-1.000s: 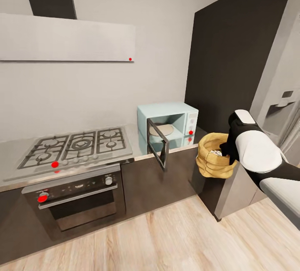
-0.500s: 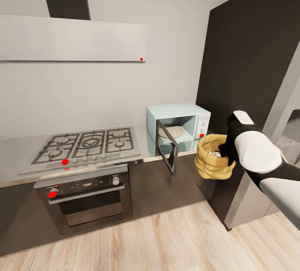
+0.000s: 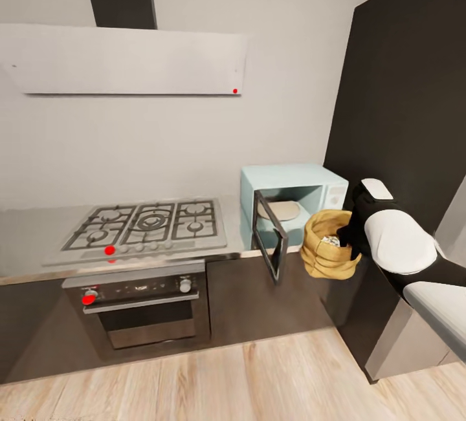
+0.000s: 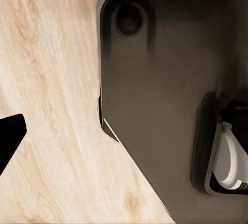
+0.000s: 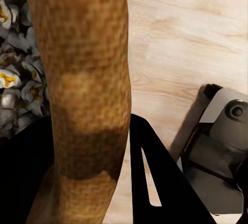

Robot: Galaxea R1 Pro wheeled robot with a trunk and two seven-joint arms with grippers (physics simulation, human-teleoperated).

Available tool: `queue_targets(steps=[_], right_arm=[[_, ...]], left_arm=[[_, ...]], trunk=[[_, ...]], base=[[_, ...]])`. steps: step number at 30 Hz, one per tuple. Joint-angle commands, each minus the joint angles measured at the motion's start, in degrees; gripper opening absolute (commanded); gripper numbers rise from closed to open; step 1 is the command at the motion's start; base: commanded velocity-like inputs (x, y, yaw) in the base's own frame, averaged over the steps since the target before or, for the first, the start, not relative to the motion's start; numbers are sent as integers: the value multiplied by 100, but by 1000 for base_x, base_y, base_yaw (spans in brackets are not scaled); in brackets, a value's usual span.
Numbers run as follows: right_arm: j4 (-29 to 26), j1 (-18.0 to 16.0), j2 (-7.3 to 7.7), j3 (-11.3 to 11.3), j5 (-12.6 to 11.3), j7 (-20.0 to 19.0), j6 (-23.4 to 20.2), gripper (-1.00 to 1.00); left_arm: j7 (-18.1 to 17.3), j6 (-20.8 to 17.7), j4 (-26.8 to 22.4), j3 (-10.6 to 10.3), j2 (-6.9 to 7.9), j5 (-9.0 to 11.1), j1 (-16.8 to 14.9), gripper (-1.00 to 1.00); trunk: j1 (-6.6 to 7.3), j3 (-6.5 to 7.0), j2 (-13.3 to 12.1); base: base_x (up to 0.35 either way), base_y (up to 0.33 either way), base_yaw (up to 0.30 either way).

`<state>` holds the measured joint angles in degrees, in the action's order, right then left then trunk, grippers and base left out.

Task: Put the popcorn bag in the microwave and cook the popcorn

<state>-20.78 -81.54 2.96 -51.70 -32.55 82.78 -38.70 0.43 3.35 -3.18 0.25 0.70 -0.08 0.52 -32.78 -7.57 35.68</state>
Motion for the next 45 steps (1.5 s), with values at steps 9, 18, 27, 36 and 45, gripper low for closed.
queue_targets(steps=[9,18,27,36,45], right_arm=[[-5,-3,4,2,-41,39,-60,-100],[-5,-3,4,2,-41,54,-67,-100],[-5,-3,3,2,-41,54,-67,-100],[-5,-3,3,2,-41,54,-67,-100],[0,-3,3,2,-41,54,-67,-100]], left_arm=[[2,8,-8,1,0,-1,1,100],[1,8,-8,1,-4,-1,1,100],[2,8,-8,1,0,-1,1,100],[4,8,-8,1,0,-1,1,100],[3,8,-8,1,-8,-1,1,100]], trunk=[[-3,-10,7],[-3,-10,7],[-3,-10,7],[-3,-10,7],[-3,-10,7]], base=[[122,-270,41],[37,-272,33],[0,-247,177],[0,-122,184],[17,-42,195]])
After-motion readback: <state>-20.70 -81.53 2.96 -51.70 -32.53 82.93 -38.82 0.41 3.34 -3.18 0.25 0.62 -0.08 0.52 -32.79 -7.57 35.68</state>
